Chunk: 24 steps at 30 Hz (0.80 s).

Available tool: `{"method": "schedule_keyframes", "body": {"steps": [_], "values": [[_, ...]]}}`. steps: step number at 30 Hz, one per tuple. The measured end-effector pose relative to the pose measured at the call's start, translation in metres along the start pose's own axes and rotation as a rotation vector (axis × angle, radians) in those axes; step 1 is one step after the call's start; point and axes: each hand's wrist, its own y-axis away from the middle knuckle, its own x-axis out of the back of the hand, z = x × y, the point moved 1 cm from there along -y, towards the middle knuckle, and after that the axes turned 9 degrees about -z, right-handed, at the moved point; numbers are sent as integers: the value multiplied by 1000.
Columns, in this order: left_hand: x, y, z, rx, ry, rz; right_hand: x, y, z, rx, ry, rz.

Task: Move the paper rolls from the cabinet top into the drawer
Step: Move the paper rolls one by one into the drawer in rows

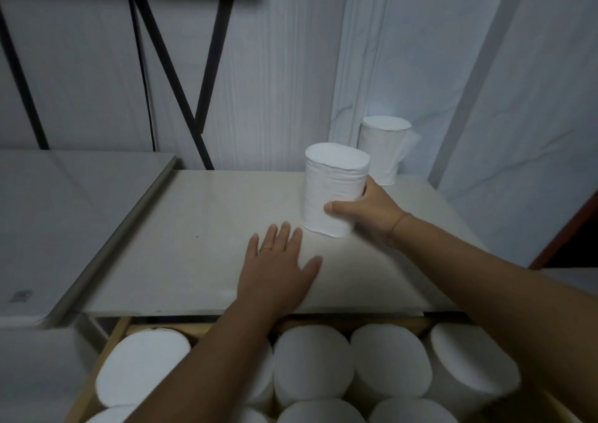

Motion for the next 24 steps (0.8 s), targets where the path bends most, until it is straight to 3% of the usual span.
{"method": "schedule_keyframes", "body": {"steps": [5, 12, 16, 24], "values": [[11, 8, 3, -49, 150, -48, 8, 71, -10, 8, 21, -69], [21, 56, 57, -459, 695, -99, 29, 160, -18, -35, 133, -104], [11, 88, 93, -501, 959, -120, 39, 203, -22, -9, 187, -117], [-4, 126, 129, -487, 851, -146, 64, 276, -11, -105, 304, -214]]}}
